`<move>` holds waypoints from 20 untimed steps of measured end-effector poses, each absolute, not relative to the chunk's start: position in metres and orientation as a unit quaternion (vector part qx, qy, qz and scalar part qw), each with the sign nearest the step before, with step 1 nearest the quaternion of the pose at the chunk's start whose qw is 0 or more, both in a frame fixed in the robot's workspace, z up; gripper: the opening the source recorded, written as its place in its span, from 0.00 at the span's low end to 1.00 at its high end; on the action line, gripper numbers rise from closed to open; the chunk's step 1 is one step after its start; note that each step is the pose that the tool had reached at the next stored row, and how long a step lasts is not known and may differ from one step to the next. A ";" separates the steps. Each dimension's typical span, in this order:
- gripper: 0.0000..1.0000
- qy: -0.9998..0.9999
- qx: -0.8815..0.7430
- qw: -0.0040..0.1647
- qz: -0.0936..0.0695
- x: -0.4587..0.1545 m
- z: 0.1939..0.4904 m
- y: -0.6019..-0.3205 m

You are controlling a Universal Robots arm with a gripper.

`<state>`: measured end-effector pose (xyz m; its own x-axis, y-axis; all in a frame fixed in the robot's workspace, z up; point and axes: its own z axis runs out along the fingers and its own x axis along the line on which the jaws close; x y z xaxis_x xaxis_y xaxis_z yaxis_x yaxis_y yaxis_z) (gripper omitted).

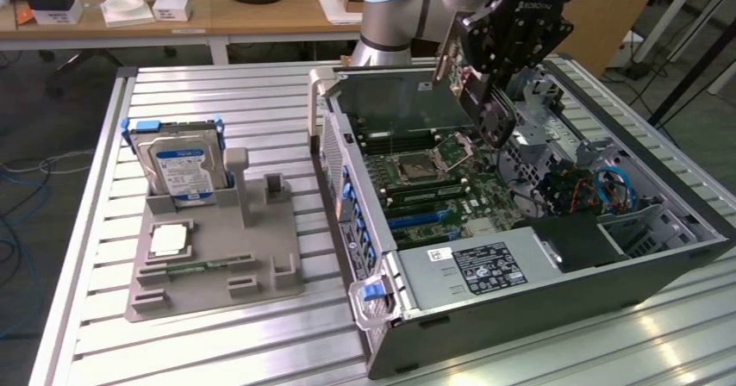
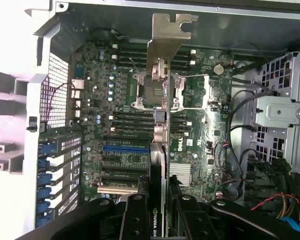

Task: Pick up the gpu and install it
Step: 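Insert the gpu into the slot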

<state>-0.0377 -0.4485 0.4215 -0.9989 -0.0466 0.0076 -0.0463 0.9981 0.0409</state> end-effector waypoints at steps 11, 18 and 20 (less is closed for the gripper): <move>0.26 -0.999 0.050 0.005 -0.020 -0.038 0.421 -0.448; 0.26 -0.997 0.068 0.005 -0.020 -0.038 0.421 -0.448; 0.26 -0.997 0.073 0.005 -0.020 -0.038 0.421 -0.448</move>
<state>-0.0377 -0.4485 0.4213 -0.9892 -0.1463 0.0076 -0.1459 0.9885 0.0409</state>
